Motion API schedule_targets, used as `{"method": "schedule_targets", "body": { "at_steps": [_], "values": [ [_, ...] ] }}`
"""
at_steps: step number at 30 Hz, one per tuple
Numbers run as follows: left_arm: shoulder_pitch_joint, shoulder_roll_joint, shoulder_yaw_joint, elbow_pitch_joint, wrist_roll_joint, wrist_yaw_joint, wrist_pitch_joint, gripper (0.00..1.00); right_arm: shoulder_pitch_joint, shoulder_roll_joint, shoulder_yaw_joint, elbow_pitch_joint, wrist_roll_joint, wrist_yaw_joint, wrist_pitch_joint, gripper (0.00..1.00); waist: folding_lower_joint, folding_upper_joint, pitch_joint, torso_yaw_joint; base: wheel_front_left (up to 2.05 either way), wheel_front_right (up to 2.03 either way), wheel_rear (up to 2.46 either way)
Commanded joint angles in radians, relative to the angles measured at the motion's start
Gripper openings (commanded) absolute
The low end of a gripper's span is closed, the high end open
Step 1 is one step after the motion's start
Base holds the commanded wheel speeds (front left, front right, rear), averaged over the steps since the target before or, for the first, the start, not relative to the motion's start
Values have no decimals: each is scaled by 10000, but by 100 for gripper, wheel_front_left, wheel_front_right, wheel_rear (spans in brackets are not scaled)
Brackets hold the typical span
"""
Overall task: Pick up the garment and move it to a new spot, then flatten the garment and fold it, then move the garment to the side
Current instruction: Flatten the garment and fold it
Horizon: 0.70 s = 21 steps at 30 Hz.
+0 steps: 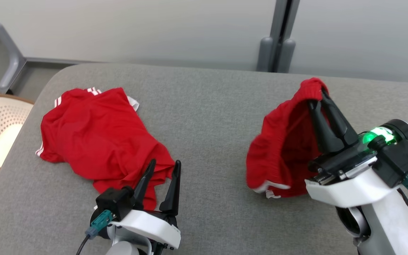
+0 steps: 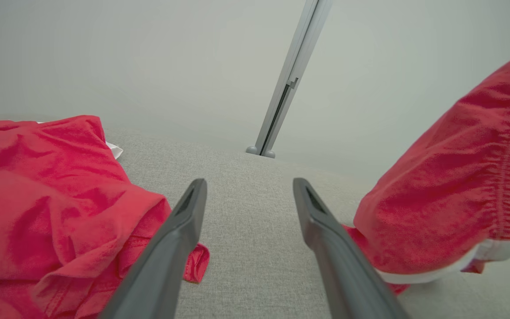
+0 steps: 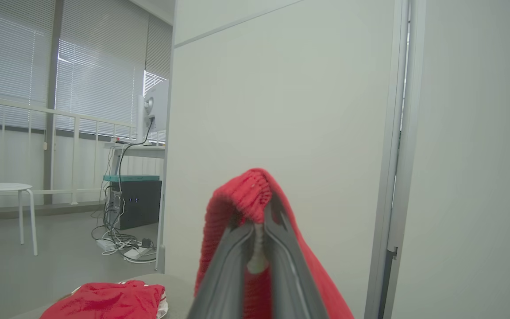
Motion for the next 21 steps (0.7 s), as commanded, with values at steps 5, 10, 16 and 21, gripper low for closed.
{"method": "schedule_targets", "body": {
  "at_steps": [5, 10, 16, 21],
  "values": [
    [207, 45, 224, 117, 206, -103, -19, 100, -44, -584, 333, -1110, 368, 1, 161, 0, 0, 0, -583, -425, 0, 0, 0],
    [360, 45, 192, 97, 260, -162, -19, 100, 351, -465, -864, -2157, -225, 1, 749, 0, 0, 0, -757, -298, 0, 0, 0],
    [533, 45, 212, 57, 304, -181, -19, 100, 853, -276, -2510, -3704, -1011, 2, 1593, 0, 0, 0, -730, -69, 0, 0, 0],
    [342, 43, 161, 172, 484, -285, -21, 100, 1213, -407, -3202, -4525, -1102, 2, 2142, 0, 0, 0, -478, 135, 0, 0, 0]
  ]
}}
